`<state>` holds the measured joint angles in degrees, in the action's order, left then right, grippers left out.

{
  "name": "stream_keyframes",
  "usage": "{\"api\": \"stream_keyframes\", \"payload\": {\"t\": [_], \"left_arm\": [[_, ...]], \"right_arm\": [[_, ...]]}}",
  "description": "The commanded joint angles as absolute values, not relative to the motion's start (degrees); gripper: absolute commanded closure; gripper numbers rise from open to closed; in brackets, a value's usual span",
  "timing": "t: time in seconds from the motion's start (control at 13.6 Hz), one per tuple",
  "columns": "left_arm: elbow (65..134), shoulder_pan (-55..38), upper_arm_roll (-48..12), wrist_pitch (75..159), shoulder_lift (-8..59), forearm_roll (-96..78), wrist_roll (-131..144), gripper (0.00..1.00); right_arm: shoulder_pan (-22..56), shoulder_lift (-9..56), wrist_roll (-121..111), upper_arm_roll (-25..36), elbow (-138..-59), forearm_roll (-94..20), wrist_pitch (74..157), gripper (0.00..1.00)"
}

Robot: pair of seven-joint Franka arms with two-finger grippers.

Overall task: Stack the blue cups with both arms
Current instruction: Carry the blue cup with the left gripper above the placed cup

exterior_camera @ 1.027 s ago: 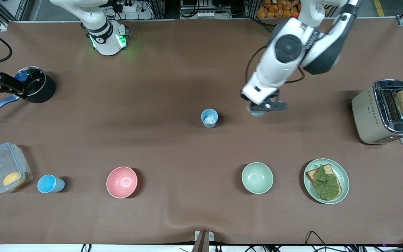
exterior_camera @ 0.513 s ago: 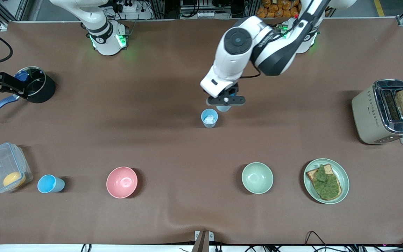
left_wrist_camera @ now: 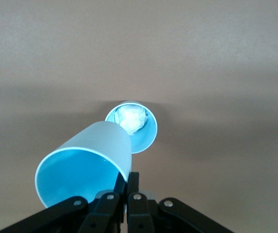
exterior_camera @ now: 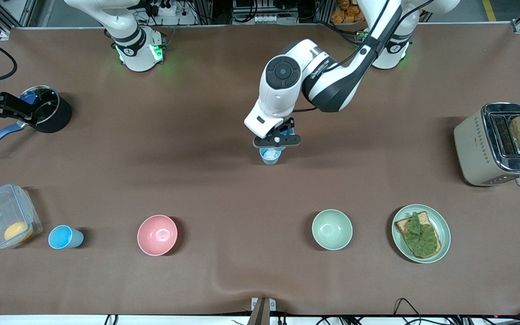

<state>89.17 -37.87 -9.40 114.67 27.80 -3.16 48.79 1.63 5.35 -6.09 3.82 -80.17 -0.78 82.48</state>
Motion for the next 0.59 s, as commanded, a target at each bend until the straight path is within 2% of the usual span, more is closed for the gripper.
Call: {"api": "stream_keyframes", "payload": {"t": [0.0,0.51], "left_arm": [[86.32,-40.86,-7.39,113.47,30.4,-4.66,51.32,1.0],[84.29,-43.07,-5.8,114.17,32.78,-4.75,53.79,1.0]], "right_arm": [[1.41,5.36,-6.24,3.69,-79.54,-0.35,81.74,0.0],[1.32,5.36,-6.24,3.69,-79.54,-0.44,81.74,0.0]]}}
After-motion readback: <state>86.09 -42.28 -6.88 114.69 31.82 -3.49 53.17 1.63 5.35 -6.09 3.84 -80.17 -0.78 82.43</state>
